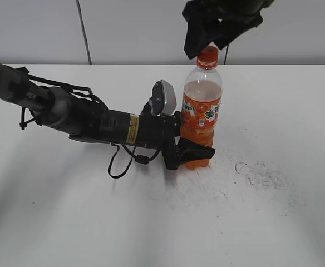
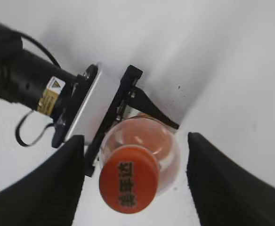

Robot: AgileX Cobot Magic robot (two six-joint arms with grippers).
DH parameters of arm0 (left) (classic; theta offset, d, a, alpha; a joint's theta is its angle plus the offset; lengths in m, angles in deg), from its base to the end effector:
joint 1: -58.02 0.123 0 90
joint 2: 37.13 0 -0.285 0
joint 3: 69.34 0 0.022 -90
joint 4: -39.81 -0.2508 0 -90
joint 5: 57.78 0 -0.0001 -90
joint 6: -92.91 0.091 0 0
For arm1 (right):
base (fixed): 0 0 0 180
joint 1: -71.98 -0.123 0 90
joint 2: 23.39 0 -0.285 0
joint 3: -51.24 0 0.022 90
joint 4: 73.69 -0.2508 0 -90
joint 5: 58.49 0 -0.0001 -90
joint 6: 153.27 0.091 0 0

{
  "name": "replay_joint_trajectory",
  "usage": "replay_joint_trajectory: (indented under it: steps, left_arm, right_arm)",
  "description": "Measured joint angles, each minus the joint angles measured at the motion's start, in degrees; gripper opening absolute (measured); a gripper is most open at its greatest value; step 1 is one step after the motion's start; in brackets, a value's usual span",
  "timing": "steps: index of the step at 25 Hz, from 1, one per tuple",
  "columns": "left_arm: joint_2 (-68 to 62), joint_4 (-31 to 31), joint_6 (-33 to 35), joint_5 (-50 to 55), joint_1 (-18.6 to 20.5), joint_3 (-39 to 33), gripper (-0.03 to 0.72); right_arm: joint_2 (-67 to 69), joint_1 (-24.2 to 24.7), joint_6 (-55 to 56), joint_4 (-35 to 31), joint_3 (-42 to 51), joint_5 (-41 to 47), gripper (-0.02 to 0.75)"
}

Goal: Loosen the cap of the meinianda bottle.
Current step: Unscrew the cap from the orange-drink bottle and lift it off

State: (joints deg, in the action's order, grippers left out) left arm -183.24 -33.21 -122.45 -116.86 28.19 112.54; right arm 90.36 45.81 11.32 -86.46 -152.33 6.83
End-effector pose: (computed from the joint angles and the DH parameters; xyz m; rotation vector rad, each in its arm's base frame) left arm 0.3506 -0.2870 0.0666 1.3842 1.4228 -1.0463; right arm 0.3539 0.1943 0.3243 -0.9012 2.5621 0.3576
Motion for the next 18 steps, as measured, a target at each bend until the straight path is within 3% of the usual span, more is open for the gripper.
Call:
replay_joint_trajectory:
  steps: [3,8,12,15,18]
  left_arm:
    - [0.0,0.0,0.0,0.0,0.0,0.0,0.499]
    - [0.0,0.0,0.0,0.0,0.0,0.0,0.499]
    - [0.0,0.1,0.0,0.0,0.0,0.0,0.499]
    - [0.0,0.1,0.0,0.1,0.0,0.0,0.499]
    - [0.0,0.0,0.0,0.0,0.0,0.0,0.499]
  right_arm:
    - [0.0,0.0,17.1,0.0,0.0,0.7,0.486]
    - [0.0,0.0,21.8,0.1,0.0,3.0,0.405]
    - [0.0,0.0,19.9,-0.1,0.0,3.9,0.273]
    - [0.0,0.0,13.7,-0.1,0.0,3.9,0.272]
    - [0.0,0.0,-0.3,-0.3,0.0,3.9,0.272]
